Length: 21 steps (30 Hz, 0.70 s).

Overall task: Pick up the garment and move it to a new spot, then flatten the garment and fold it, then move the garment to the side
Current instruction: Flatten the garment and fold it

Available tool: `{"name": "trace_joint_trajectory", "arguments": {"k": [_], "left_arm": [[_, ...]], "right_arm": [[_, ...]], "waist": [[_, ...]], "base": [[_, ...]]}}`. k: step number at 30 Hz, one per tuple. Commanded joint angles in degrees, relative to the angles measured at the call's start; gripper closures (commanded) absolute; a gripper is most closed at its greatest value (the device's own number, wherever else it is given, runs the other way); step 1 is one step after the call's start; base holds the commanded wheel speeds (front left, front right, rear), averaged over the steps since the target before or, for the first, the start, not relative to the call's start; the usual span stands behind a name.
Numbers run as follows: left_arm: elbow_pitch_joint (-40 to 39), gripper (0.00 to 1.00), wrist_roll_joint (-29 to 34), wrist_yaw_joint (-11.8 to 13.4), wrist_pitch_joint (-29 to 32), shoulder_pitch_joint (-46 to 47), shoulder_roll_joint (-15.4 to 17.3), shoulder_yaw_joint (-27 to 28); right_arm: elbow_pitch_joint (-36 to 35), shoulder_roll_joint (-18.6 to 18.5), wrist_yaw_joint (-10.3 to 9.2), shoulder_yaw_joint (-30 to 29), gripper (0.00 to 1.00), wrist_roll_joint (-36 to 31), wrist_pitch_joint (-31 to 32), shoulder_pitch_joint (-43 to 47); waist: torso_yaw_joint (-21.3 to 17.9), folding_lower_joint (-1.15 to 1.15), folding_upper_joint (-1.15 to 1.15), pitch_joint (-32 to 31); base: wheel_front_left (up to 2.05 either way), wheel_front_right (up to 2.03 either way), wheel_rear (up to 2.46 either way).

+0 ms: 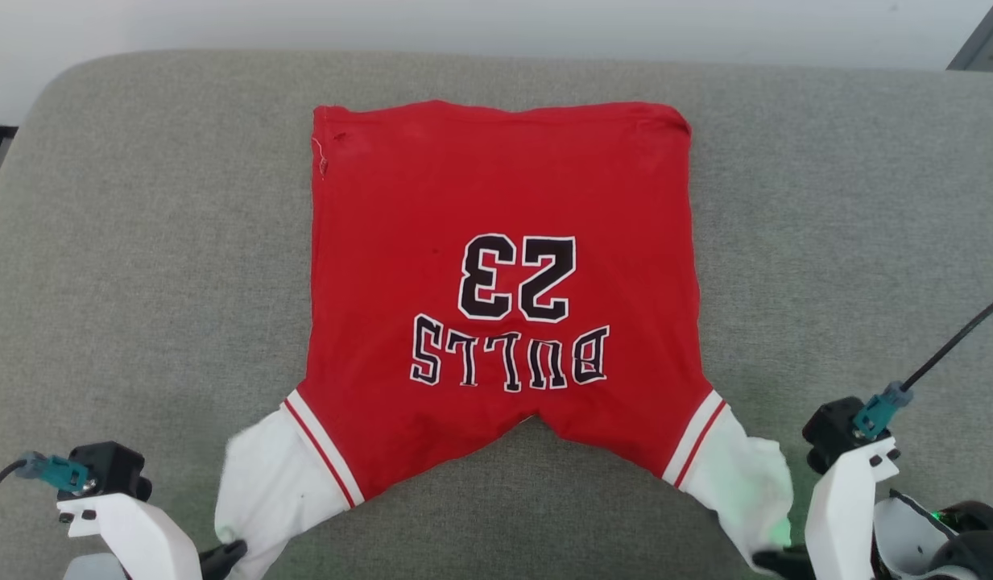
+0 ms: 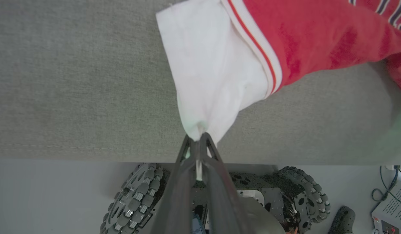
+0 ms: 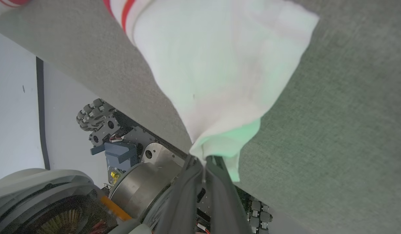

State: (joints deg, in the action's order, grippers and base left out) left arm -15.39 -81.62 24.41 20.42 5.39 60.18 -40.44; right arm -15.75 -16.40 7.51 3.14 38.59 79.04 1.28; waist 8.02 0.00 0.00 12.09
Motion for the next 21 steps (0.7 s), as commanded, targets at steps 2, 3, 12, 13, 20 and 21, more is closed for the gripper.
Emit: {"name": "trace_joint_trajectory", "arguments": {"k": [2,3,12,13,20,21], "left_arm": [[1.15,1.00,0.92,-1.17,-1.58,0.44,-1.14,0.54],[1.54,1.00,1.24,-1.76,-2.11,1.00,-1.78,0.70],[4.99,1.00,4.16,-6.89,-6.61,3.79,-5.23,1.01],[5.25,1.00,4.22,-7.41,-7.27,3.94,-5.67,1.28],[5.85,1.00,5.33,-8.29,-7.50,5.48,-6.53,1.17],[5.97,1.00,5.71,-8.50,-7.27,5.96,-6.83,0.93]], "right_arm": [[0.02,0.69,-0.04,-0.19,0.35,-2.69,-2.79,-0.51],[0.15,0.90,-0.04,-0.14,0.00,-3.63,-3.82,-1.05],[-6.12,2.35,-0.03,-1.14,0.00,-7.00,-7.96,-7.75],[-7.12,3.28,-0.03,-2.00,0.00,-8.81,-9.18,-10.43],[-1.45,6.88,-0.03,-2.73,0.00,-15.76,-16.27,-22.46],[0.82,7.08,-0.03,-2.79,0.00,-16.52,-17.66,-24.63]], "waist": [[0.18,0.00,0.00,0.78],[0.21,0.00,0.00,0.99],[0.14,0.00,0.00,2.30],[0.14,0.00,0.00,2.85],[1.25,0.00,0.00,5.00],[1.68,0.00,0.00,5.44]], "base": [[0.00,0.00,0.00],[0.00,0.00,0.00],[0.00,0.00,0.00],[0.00,0.00,0.00],[0.00,0.00,0.00],[0.00,0.00,0.00]]}}
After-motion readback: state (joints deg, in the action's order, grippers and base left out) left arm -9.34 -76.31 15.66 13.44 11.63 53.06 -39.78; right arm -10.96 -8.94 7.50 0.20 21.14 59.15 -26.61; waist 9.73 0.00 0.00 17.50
